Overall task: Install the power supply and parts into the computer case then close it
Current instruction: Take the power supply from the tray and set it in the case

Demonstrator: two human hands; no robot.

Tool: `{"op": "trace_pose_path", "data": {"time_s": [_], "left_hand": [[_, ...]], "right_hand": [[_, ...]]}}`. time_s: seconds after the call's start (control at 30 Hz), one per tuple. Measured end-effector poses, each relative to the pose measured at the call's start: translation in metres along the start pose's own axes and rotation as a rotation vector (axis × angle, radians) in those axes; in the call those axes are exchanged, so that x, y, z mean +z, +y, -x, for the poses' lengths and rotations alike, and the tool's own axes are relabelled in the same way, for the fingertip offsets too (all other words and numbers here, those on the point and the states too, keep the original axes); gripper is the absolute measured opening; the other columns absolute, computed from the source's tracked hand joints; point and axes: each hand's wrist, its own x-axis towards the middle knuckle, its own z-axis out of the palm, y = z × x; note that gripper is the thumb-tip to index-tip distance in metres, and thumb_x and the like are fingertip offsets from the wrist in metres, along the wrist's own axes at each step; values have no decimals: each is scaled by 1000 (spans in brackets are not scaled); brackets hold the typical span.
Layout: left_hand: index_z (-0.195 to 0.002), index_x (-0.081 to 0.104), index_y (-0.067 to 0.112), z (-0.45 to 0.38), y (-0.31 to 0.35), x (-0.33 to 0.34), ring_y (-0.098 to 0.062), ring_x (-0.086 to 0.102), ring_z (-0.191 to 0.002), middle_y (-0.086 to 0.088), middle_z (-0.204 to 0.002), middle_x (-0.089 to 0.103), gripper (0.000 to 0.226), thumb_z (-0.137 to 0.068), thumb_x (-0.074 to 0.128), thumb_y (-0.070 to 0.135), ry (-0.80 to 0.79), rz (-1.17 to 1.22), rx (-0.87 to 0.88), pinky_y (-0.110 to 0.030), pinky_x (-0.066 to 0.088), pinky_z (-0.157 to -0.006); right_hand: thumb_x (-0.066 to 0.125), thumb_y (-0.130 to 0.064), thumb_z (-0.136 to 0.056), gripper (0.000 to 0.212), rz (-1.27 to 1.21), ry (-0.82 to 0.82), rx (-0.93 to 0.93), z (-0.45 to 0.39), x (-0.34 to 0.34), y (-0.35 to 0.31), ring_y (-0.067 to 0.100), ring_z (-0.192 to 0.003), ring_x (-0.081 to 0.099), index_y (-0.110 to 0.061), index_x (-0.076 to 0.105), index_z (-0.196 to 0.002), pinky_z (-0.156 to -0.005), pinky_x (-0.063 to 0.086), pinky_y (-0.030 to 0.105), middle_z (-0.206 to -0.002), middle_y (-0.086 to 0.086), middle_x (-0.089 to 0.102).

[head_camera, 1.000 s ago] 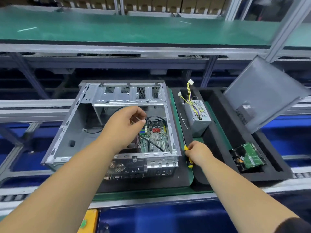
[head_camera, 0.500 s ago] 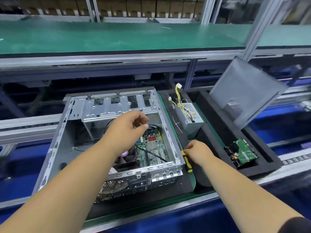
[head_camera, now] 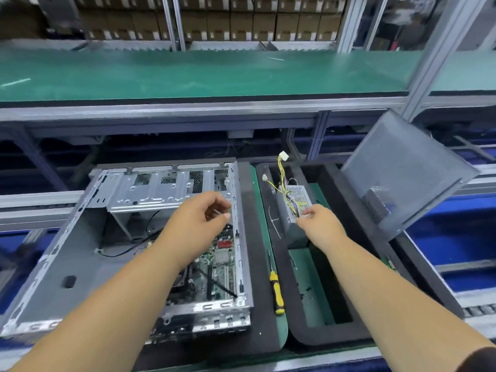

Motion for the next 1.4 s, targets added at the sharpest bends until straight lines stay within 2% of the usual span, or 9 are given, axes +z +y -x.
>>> {"op": "trace_pose_path", "data": {"time_s": [0.13, 0.3, 0.4, 0.5, 0.7, 0.9, 1.07, 1.2, 1.4], "left_hand": [[-90, 67, 34, -9, 11, 20, -6, 61, -76, 9, -88, 66, 16, -89, 64, 18, 76, 16, -54, -12, 44, -64], [-92, 67, 33, -17, 17, 34, -15, 62, -83, 7, -91, 68, 18, -90, 64, 15, 143, 37, -111, -18, 49, -71], [-92, 67, 36, -17, 15, 35, -15, 63, -84, 8, -93, 67, 19, -89, 65, 17, 185, 11, -151, -24, 55, -77], [-90, 67, 34, -15, 11, 35, -14, 62, -84, 9, -91, 67, 18, -88, 66, 16, 242, -11, -181, -26, 53, -80], [-89, 68, 35, -10, 9, 35, -10, 61, -83, 11, -90, 67, 17, -88, 66, 18, 310, -39, -237, -20, 50, -76], [-91, 67, 34, -12, 10, 34, -7, 60, -80, 10, -91, 66, 18, -88, 65, 17, 335, -11, -242, -9, 47, -66], [-90, 67, 37, -16, 11, 34, -4, 60, -80, 12, -90, 66, 18, -89, 65, 19, 330, 10, -222, -7, 46, -64], [-92, 67, 37, -21, 15, 36, -7, 61, -82, 15, -91, 66, 17, -89, 63, 21, 310, 44, -215, -15, 45, -68], [-96, 66, 35, -31, 26, 42, -13, 63, -85, 11, -96, 67, 16, -90, 63, 21, 252, 91, -174, -25, 53, -73]], "right_hand": [[69, -39, -81, 63, 83, -47, 25, -35, -6, 2, 32, -117, 52, -15, 48, -135, -95, 47, 42, -132, 11, 49], [73, -60, -75, 97, 200, -98, 79, -73, 9, 0, 37, -132, 38, -11, 29, -146, -100, 40, 45, -142, 17, 38], [73, -67, -70, 109, 255, -102, 65, -90, 20, -3, 36, -131, 37, -15, 21, -150, -93, 42, 43, -141, 16, 37], [75, -68, -66, 109, 309, -108, 74, -104, 27, -10, 35, -123, 46, -22, 19, -148, -77, 37, 38, -137, 16, 41], [82, -53, -67, 120, 246, -143, 147, -119, 37, -13, 36, -128, 43, -26, 5, -155, -89, 44, 42, -143, 16, 32], [76, -50, -66, 119, 237, -118, 131, -118, 32, -8, 34, -119, 46, -34, 0, -156, -70, 38, 38, -138, 15, 33], [72, -49, -63, 118, 211, -81, 106, -114, 14, -8, 34, -118, 47, -35, -1, -155, -74, 43, 38, -138, 16, 35], [75, -48, -62, 120, 156, -64, 78, -108, -17, -18, 35, -120, 47, -36, 0, -155, -77, 45, 39, -143, 15, 33], [77, -45, -59, 115, -139, -45, -44, -89, -69, -39, 31, -111, 53, -38, 13, -154, -90, 50, 45, -141, 11, 38]]}}
